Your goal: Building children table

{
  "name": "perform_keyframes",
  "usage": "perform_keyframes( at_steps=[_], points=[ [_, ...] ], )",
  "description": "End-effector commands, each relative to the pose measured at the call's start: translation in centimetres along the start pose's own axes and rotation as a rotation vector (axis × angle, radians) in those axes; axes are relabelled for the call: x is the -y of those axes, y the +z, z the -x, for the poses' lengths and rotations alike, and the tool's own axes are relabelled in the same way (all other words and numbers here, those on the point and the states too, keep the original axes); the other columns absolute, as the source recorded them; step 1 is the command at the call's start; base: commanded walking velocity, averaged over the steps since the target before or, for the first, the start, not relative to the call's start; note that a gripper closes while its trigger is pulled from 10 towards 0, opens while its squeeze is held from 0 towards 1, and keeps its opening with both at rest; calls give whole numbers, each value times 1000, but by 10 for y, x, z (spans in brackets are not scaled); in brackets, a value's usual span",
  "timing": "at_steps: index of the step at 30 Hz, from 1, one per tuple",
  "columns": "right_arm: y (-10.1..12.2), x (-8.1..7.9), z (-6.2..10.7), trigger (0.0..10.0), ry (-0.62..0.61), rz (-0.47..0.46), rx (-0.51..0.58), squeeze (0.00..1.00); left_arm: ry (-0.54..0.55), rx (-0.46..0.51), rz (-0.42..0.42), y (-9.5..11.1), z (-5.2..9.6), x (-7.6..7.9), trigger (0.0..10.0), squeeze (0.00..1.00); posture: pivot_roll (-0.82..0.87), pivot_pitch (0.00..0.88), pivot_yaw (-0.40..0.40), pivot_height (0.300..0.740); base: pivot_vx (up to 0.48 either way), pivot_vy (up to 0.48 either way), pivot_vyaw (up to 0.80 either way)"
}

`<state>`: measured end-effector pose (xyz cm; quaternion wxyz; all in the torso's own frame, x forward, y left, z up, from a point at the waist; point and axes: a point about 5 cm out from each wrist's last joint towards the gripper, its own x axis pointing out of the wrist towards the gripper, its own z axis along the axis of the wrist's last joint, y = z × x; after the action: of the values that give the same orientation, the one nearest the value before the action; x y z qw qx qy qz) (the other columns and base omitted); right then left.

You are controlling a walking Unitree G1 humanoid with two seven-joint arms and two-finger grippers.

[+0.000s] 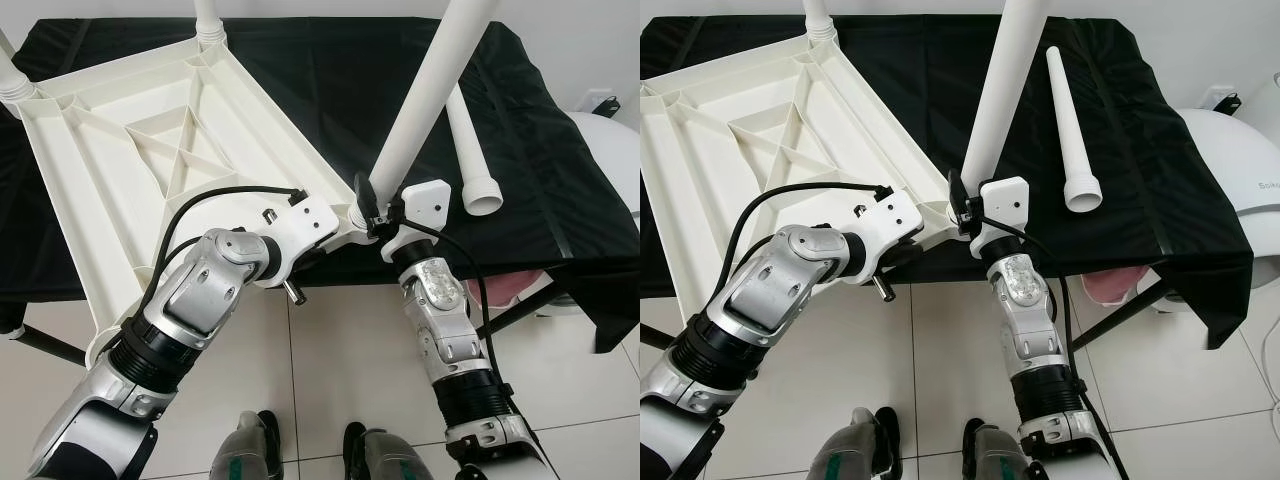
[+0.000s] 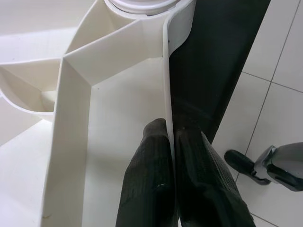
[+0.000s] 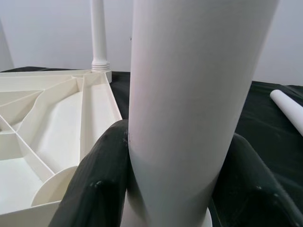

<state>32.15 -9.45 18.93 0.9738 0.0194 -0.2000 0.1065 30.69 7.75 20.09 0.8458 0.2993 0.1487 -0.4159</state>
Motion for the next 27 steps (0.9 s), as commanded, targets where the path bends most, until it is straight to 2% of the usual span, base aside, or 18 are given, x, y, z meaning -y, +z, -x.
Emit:
perform_keyframes(
  at_steps=[1,9,15,27],
  points=[
    [-25,25,16,10000,-145,39,-140,0,41,48,-47,14,8,-6,10000,0,-26,195,-18,740,0,0,0],
    [-28,25,20,10000,-213,51,-156,0,41,49,-48,14,8,-6,10000,0,-27,193,-18,740,0,0,0],
    [-28,27,21,10000,-295,103,-158,0,40,51,-49,14,7,-6,10000,0,-29,189,-20,740,0,0,0],
    [-28,29,19,10000,-342,148,-171,0,38,54,-53,15,7,-6,10000,0,-31,178,-19,740,0,0,0]
  ],
)
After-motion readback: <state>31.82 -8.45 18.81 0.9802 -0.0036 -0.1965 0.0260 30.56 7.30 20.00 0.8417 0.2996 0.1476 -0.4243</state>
